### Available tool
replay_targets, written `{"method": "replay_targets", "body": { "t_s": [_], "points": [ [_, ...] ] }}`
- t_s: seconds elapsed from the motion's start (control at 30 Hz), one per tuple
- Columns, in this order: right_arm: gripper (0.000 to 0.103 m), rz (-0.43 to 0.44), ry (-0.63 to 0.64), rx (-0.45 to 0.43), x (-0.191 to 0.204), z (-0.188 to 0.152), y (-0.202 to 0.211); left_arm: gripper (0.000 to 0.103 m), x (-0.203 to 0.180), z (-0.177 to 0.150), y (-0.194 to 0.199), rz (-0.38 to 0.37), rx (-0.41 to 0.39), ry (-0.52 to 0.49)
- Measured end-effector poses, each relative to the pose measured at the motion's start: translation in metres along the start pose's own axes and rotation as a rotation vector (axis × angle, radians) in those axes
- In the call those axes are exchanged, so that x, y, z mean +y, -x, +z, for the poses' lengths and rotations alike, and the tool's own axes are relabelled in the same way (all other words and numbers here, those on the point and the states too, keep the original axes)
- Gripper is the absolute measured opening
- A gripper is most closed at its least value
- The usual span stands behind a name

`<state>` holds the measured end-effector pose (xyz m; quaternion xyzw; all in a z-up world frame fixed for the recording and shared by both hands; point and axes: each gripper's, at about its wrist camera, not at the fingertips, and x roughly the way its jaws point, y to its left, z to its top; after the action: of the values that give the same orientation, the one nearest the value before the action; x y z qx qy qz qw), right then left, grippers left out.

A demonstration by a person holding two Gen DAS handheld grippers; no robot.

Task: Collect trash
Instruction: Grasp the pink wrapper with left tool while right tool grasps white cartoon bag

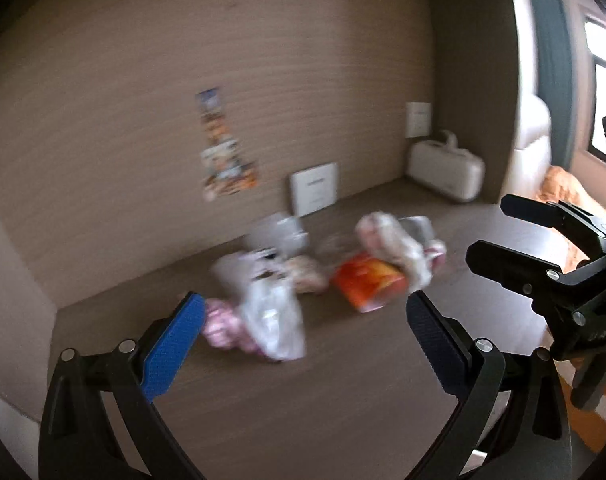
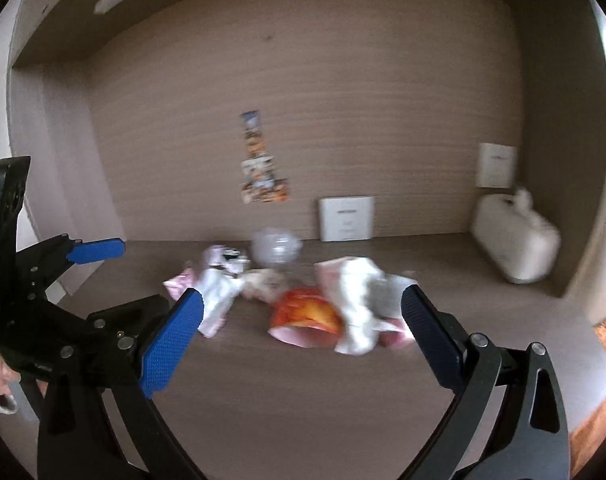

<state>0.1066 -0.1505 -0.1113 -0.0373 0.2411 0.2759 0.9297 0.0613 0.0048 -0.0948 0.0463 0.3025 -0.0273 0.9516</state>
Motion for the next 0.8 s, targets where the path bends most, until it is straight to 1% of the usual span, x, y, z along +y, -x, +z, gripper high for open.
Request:
{"method": "replay_targets", "body": {
  "t_s": [0.1, 0.2, 0.3, 0.37, 0.43, 0.47, 0.5, 0.53, 0.57, 0.63, 0.67, 0.7, 0.73, 0.77, 0.8],
  "points": [
    [0.099, 0.029, 0.017, 0.015, 0.023, 0.006, -0.026, 0.098, 0.037, -0.01, -0.014, 0.025, 0.02, 0.033],
    [0.099, 0.037, 0.043, 0.04, 0.041, 0.01, -0.059, 0.098, 0.067, -0.017, -0.034, 0.025, 0.048, 0.066],
    [0.099, 0.027, 0.069, 0.065, 0.054, 0.01, -0.088, 0.098, 0.088, -0.024, -0.056, 0.021, 0.068, 0.079],
    [0.099, 0.028, 0.056, 0.084, 0.057, 0.01, -0.107, 0.098, 0.097, -0.027, -0.07, 0.023, 0.079, 0.08],
    [0.099, 0.027, 0.044, 0.107, 0.058, 0.01, -0.123, 0.097, 0.106, -0.03, -0.081, -0.002, 0.087, 0.084],
    [0.099, 0.024, 0.045, 0.117, 0.059, 0.01, -0.13, 0.095, 0.109, -0.031, -0.089, -0.018, 0.101, 0.085],
    [0.099, 0.027, 0.05, 0.123, 0.06, 0.011, -0.137, 0.084, 0.112, -0.032, -0.098, -0.035, 0.12, 0.084],
    [0.099, 0.02, 0.056, 0.127, 0.062, 0.012, -0.144, 0.08, 0.112, -0.033, -0.103, -0.044, 0.128, 0.083],
    [0.098, 0.013, 0.061, 0.132, 0.062, 0.011, -0.148, 0.078, 0.113, -0.034, -0.11, -0.062, 0.141, 0.082],
    [0.099, 0.027, 0.068, 0.158, 0.064, 0.01, -0.161, 0.062, 0.113, -0.037, -0.122, -0.094, 0.17, 0.076],
    [0.098, 0.022, 0.073, 0.168, 0.064, 0.008, -0.167, 0.061, 0.111, -0.039, -0.13, -0.113, 0.188, 0.07],
    [0.093, 0.024, 0.081, 0.187, 0.065, 0.006, -0.172, 0.056, 0.11, -0.04, -0.135, -0.122, 0.202, 0.066],
    [0.081, 0.033, 0.086, 0.197, 0.065, 0.005, -0.176, 0.039, 0.109, -0.041, -0.14, -0.135, 0.213, 0.062],
    [0.05, 0.04, 0.089, 0.206, 0.066, 0.003, -0.178, 0.034, 0.107, -0.042, -0.144, -0.151, 0.22, 0.06],
    [0.049, 0.04, 0.085, 0.218, 0.067, 0.001, -0.182, 0.025, 0.105, -0.043, -0.145, -0.15, 0.219, 0.059]
  ]
}}
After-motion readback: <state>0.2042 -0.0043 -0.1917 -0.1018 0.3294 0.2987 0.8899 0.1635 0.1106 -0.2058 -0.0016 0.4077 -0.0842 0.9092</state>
